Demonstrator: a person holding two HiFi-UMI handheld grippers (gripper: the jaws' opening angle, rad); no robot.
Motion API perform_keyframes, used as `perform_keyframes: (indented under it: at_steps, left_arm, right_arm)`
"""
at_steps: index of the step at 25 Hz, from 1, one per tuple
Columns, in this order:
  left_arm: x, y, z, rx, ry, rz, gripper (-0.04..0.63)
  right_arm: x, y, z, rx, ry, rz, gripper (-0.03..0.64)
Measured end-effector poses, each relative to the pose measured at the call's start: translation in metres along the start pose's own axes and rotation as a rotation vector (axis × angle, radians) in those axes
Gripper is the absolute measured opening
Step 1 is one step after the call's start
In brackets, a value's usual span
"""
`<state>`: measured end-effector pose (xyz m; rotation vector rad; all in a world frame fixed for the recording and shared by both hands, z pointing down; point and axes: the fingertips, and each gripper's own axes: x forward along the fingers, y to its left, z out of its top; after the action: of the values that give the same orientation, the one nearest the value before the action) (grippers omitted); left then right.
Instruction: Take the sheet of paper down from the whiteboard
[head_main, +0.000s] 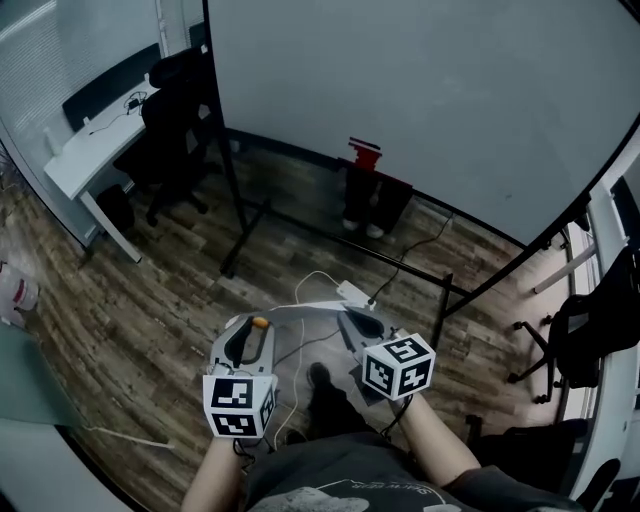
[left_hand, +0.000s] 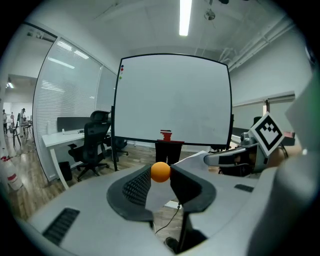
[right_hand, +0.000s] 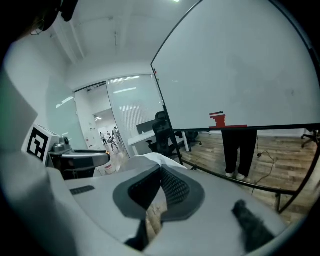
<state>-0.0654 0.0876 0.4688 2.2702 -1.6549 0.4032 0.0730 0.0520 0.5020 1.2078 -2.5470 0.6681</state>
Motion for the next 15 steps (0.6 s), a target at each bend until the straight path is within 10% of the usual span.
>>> perform_keyframes:
  at_steps: [15]
  left_arm:
    - [-0.067,-0.009,-0.033,-0.001,-0.001,-0.03,0.126]
  right_arm:
    - [-0.038,0.058,-0.036,-0.045,0.011,-0.025,0.021]
